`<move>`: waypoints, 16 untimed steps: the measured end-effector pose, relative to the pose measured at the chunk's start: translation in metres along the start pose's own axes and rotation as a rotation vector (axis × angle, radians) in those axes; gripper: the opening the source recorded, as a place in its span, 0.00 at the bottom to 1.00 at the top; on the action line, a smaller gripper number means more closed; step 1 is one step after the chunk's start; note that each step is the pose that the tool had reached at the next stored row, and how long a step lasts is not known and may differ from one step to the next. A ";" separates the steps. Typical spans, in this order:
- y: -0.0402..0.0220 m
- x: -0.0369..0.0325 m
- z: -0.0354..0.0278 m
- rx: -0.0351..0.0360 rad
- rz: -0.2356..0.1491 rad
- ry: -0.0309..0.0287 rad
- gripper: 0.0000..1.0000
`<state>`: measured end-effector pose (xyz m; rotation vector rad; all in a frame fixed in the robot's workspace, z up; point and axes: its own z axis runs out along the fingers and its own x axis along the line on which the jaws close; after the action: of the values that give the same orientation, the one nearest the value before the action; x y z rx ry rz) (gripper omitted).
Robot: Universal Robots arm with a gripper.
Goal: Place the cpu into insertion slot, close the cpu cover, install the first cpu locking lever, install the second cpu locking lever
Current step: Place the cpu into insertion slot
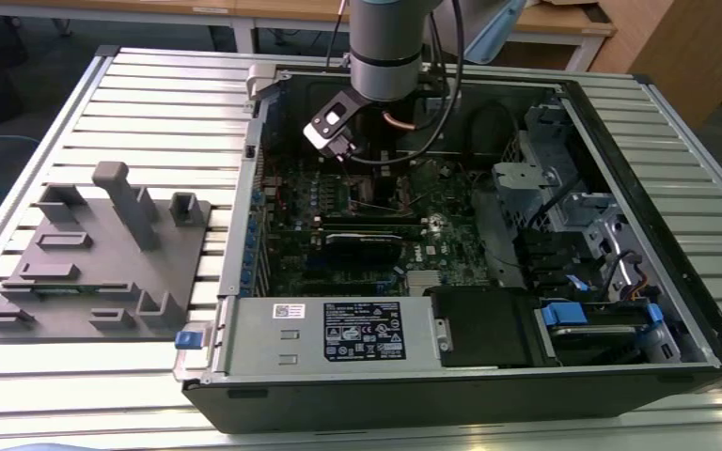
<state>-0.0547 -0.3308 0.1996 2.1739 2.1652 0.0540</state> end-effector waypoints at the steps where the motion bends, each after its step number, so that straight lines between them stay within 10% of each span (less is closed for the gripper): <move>1: 0.0000 0.0000 0.0003 0.0000 0.000 -0.0001 0.54; 16: -0.0004 0.0002 0.0046 0.0001 0.000 -0.0001 0.54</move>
<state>-0.0547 -0.3307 0.1950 2.1739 2.1651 0.0538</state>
